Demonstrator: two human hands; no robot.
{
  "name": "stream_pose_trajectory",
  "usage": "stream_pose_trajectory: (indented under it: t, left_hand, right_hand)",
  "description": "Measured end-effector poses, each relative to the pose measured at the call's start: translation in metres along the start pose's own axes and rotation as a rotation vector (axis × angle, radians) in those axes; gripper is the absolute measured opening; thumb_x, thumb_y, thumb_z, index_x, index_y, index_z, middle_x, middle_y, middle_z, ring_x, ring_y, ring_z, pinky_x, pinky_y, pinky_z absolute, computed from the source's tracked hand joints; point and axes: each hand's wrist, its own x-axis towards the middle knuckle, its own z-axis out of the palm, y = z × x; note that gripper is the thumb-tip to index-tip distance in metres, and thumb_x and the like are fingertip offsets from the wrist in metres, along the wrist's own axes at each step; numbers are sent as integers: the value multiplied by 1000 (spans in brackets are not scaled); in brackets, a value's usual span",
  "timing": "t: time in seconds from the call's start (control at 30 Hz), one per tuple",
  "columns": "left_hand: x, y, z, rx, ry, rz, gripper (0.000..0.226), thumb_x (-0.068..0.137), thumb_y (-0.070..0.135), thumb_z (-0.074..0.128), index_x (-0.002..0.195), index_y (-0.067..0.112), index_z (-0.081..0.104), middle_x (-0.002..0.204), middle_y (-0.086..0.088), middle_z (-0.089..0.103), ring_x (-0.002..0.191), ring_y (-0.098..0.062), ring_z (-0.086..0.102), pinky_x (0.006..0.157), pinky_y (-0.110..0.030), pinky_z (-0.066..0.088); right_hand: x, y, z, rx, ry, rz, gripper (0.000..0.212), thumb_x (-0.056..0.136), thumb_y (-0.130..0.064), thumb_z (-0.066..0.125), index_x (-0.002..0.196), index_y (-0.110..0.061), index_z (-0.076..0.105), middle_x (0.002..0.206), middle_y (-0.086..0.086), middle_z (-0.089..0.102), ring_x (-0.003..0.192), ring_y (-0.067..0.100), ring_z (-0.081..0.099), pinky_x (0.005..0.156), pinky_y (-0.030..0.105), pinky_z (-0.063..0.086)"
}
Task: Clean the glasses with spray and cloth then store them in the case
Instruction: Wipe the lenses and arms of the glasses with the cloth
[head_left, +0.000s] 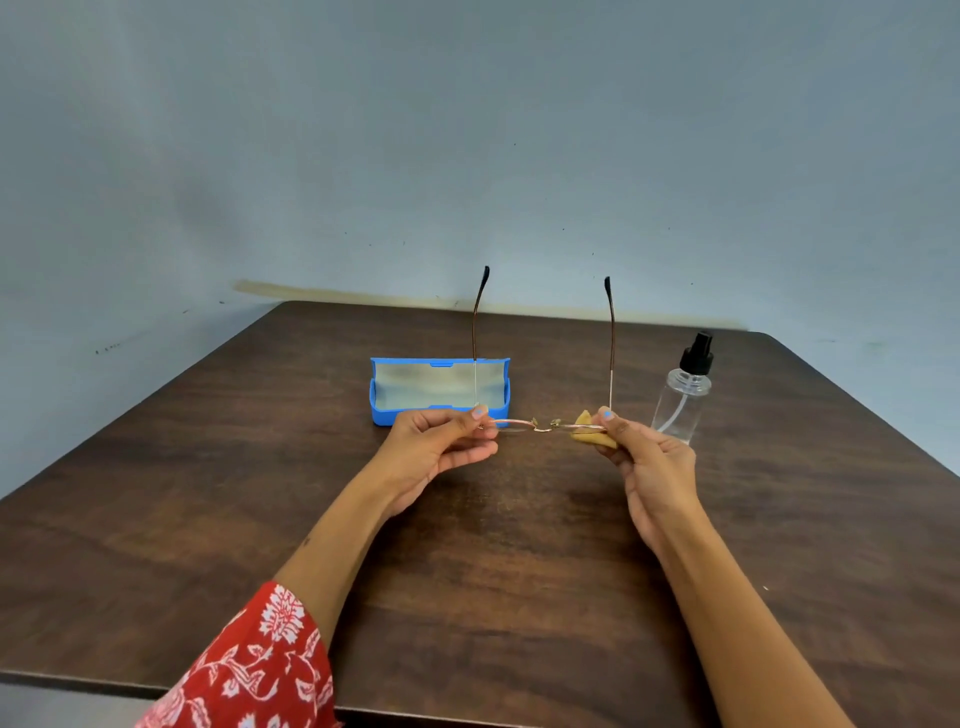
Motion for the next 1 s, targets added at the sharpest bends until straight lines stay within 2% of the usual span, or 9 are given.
stream_pose_trajectory:
  t: [0.23, 0.33, 0.4, 0.5, 0.63, 0.73, 0.8, 0.87, 1.0]
  left_hand:
    - [8, 8, 12, 11, 51, 46, 17, 71, 22, 70, 73, 6, 75, 74, -13, 73, 71, -21, 72, 61, -24, 57]
    - [18, 18, 22, 2, 119, 54, 16, 81, 14, 67, 71, 3, 72, 66, -12, 72, 63, -18, 71, 57, -23, 57]
    - [25, 21, 29, 22, 143, 59, 17, 85, 11, 65, 71, 2, 71, 63, -11, 71, 60, -17, 70, 56, -23, 57]
    - [30, 18, 35, 33, 163, 79, 19, 85, 11, 65, 69, 2, 70, 60, -9, 70, 57, -16, 69, 55, -23, 57]
    - [29, 10, 31, 39, 247, 87, 18, 84, 11, 67, 67, 4, 71, 60, -10, 70, 57, -17, 69, 53, -22, 56]
    - [27, 10, 30, 18, 290, 107, 19, 83, 11, 68, 65, 5, 71, 59, -9, 70, 56, -16, 68, 51, -21, 55]
    - [26, 11, 32, 5, 305, 107, 19, 83, 11, 68, 65, 4, 70, 58, -9, 69, 55, -16, 68, 51, -21, 55]
    - [26, 12, 34, -3, 317, 100, 19, 82, 11, 68, 64, 4, 70, 58, -9, 69, 54, -16, 68, 51, -21, 55]
    - [25, 16, 36, -32, 312, 93, 20, 82, 12, 69, 64, 4, 70, 55, -7, 68, 52, -14, 67, 50, -21, 54]
  right_hand:
    - [-1, -4, 4, 188, 20, 127, 37, 89, -12, 59, 56, -9, 73, 67, 4, 72, 65, 10, 70, 59, 17, 56]
    - [-1, -5, 5, 315, 43, 247, 18, 88, -7, 58, 73, -5, 67, 75, 10, 74, 70, 17, 71, 59, 20, 57]
    - [-2, -3, 7, 272, -12, 312, 8, 82, -1, 60, 83, -2, 67, 81, 11, 74, 73, 16, 70, 60, 20, 57]
    - [-4, 2, 10, 109, -92, 326, 18, 79, 6, 61, 93, -3, 66, 79, 7, 74, 69, 10, 69, 60, 18, 56]
    - [-7, 2, 15, 34, -109, 271, 3, 79, -7, 66, 81, -7, 68, 65, 2, 69, 61, 8, 62, 56, 18, 54]
    - [-13, 3, 22, -11, -154, 224, 8, 74, -10, 68, 81, -5, 69, 68, 5, 67, 61, 9, 60, 53, 18, 52]
    - [-19, 4, 29, -62, -188, 126, 14, 72, -2, 70, 85, -4, 69, 75, 7, 69, 65, 10, 62, 54, 18, 53]
    - [-23, 1, 37, -192, -157, -120, 21, 72, 5, 72, 87, -10, 70, 81, 3, 73, 73, 10, 66, 63, 19, 55]
    - [-17, -15, 55, -718, 1, -987, 26, 70, 5, 74, 90, -11, 71, 88, 1, 69, 82, 6, 63, 73, 12, 49]
